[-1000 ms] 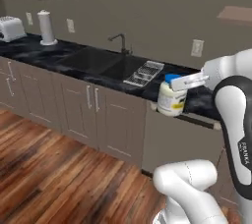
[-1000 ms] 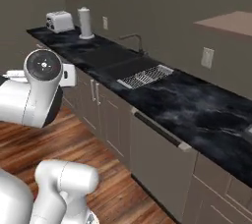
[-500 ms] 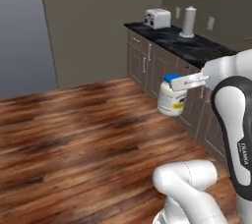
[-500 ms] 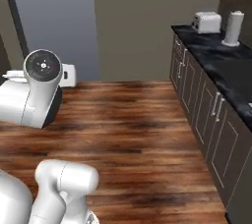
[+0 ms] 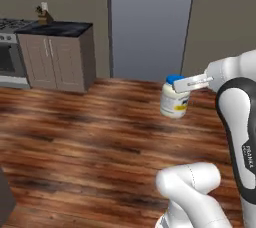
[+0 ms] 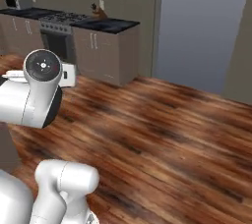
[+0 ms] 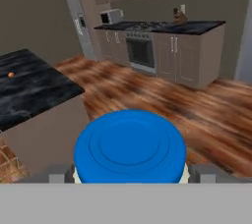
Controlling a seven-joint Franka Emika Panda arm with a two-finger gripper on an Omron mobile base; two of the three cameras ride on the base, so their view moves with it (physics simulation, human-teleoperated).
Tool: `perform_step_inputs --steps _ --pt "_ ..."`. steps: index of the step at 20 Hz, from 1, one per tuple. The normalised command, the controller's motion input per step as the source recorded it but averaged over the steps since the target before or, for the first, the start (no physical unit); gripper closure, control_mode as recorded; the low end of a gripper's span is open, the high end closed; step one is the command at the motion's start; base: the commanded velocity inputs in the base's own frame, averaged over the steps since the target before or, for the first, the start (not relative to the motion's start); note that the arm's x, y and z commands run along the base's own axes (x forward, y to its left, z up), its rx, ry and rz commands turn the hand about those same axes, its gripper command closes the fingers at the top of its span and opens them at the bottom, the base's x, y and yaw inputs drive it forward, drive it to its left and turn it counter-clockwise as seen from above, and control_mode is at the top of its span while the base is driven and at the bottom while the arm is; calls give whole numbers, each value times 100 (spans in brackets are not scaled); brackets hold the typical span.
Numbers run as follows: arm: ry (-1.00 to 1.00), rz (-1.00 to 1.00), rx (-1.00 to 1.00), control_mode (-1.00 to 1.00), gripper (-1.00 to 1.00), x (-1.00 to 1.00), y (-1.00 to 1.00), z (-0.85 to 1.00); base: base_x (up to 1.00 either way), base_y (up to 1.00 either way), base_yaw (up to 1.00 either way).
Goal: Move the mayonnaise and shaker from the cabinet to the dining counter.
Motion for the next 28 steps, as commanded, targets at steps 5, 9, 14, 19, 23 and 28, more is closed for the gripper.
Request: perform_step_inputs --steps 5,9,14,19,23,28 --pt "0 0 0 100 100 0 0 0 0 63 88" --pt "0 0 0 100 100 0 0 0 27 67 70" --pt "0 0 0 100 100 0 0 0 59 41 50" --pt "0 0 0 100 100 0 0 0 60 6 15" --pt "0 0 0 100 100 0 0 0 45 0 10" --pt "0 0 0 100 100 0 0 0 40 0 13"
